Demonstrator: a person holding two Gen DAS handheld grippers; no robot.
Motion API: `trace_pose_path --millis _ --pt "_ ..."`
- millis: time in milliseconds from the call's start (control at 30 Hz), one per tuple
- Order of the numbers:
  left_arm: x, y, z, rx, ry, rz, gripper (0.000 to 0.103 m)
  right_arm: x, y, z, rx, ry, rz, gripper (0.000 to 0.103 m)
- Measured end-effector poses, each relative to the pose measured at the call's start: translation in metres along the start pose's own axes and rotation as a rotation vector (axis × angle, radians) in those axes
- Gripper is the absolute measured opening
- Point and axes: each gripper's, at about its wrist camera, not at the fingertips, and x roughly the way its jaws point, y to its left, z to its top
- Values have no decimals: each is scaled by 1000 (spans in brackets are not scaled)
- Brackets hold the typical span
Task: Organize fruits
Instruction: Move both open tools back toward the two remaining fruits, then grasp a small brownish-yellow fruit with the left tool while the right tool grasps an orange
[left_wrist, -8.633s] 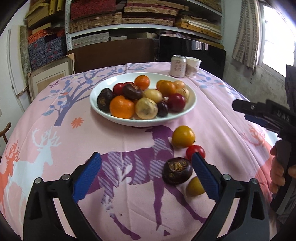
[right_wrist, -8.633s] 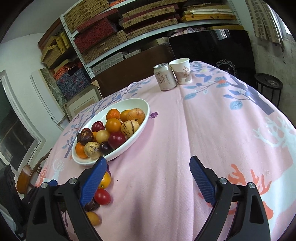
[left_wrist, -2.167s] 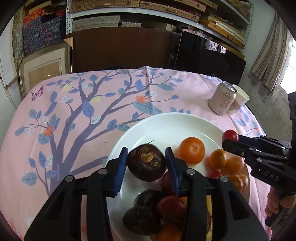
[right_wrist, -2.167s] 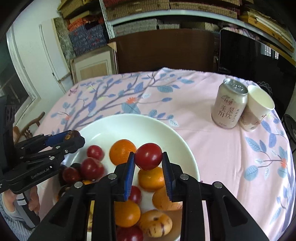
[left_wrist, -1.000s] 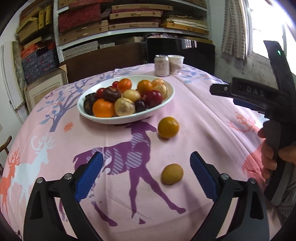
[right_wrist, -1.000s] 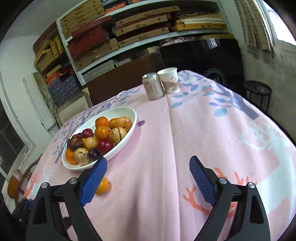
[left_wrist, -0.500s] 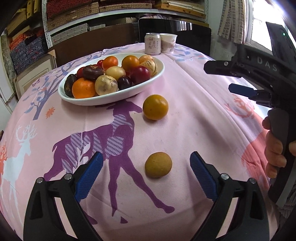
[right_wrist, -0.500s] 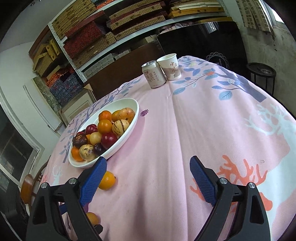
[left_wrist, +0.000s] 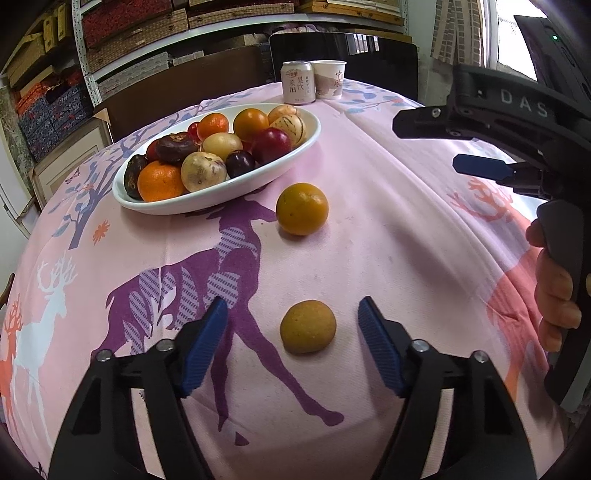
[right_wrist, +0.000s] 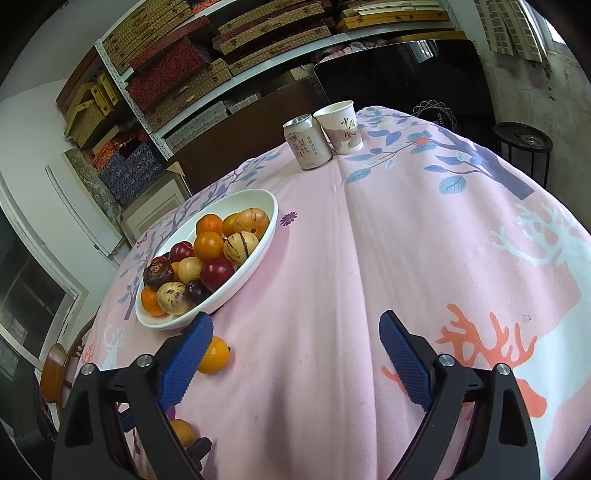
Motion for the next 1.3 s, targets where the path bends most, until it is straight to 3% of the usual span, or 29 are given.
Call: trace_pose_path --millis 33,200,400,500,633,767,933,1000,1100,1300 --pt "0 0 -1 2 3 -5 57 0 0 0 -1 1 -1 92" --pt "1 -1 -2 0 4 -19 54 2 1 -1 -3 6 -3 92" --pt "1 -1 -3 6 11 -71 28 4 3 -3 -12 14 -5 92" --pt "-2 3 -3 -20 -4 -84 28 7 11 -6 -60 38 10 92" --pt "-10 23 -6 -88 -35 -65 28 17 41 -19 -226 83 21 92" --pt "-9 34 -7 -126 -27 -69 28 34 78 -34 -410 122 1 84" --pt "-7 35 -8 -124 -15 -85 28 52 93 -33 -463 148 -22 75" --pt "-5 37 -8 -135 -6 -95 28 60 95 -33 -466 173 -17 65" --pt "-3 38 -8 -141 2 -101 28 65 93 -33 -450 213 24 39" --pt "-1 36 -8 -138 7 -98 28 56 90 -36 -433 194 31 39"
